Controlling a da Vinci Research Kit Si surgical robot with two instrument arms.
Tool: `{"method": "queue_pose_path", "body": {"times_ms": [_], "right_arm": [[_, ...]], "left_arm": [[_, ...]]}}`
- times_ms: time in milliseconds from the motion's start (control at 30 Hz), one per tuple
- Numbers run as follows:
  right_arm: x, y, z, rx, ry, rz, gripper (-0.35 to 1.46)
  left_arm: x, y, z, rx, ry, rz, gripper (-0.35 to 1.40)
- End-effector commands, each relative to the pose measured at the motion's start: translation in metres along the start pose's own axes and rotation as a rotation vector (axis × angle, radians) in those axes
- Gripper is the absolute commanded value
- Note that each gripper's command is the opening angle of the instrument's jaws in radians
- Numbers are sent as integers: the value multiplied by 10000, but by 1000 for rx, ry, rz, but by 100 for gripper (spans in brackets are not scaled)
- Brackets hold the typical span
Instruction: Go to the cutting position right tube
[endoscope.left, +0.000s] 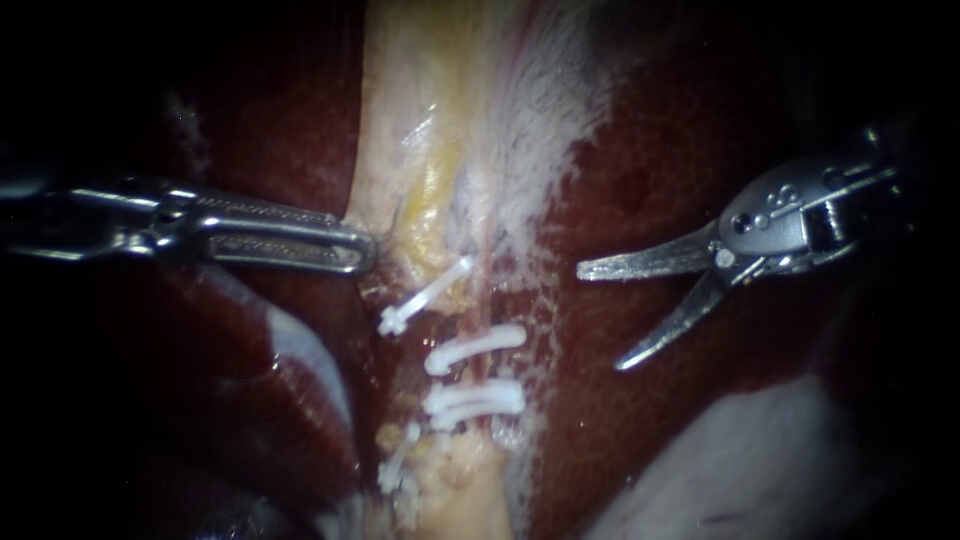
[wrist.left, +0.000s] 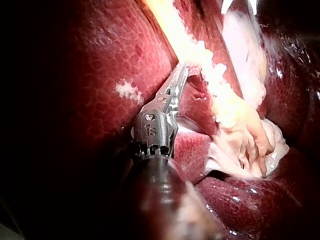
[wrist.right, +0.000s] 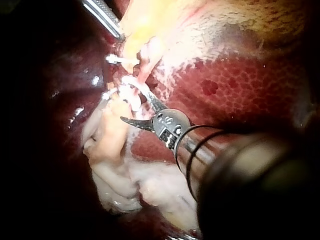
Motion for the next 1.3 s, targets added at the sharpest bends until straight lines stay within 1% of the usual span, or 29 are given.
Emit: {"method": "queue_pose_path", "body": {"times_ms": [33, 133, 233, 267, 400, 467, 533, 667, 767, 800, 900, 967, 1133, 1300], "right_arm": [[-1, -1, 2, 7, 1, 21, 144], [-7, -2, 7, 17, -1, 58, 140], [-16, -5, 15, 35, -4, 92, 137], [-19, -6, 17, 43, -5, 101, 135], [-33, -11, 31, 95, -13, 157, 122], [-41, -14, 39, 138, -22, 193, 110], [-47, -17, 48, 178, -30, 211, 107], [-56, -22, 70, 207, -47, 258, 95], [-58, -23, 85, 227, -59, 280, 88], [-58, -23, 88, 233, -62, 285, 83], [-57, -23, 98, 247, -70, 299, 75], [-57, -22, 102, 255, -75, 309, 67], [-53, -19, 109, 265, -84, 340, 56], [-50, -18, 116, 262, -85, 347, 46]], "left_arm": [[-3, 0, -2, 2, 0, -1, -35], [-13, 0, -11, 12, 2, -6, -35], [-30, -5, -27, 6, 3, -15, -35], [-35, -8, -31, 7, -3, -24, -35], [-58, -25, -50, 7, -26, -9, -35], [-66, -34, -57, 9, -35, -2, -35], [-75, -44, -65, 9, -45, 5, -35], [-92, -59, -82, 10, -64, 18, -35], [-104, -67, -95, 7, -77, 22, -35], [-107, -69, -98, 8, -80, 26, -35], [-115, -74, -107, 6, -89, 26, -35], [-118, -77, -111, 6, -89, 31, -35], [-118, -79, -111, 5, -92, 30, -35], [-117, -79, -108, 3, -93, 31, -35]]}}
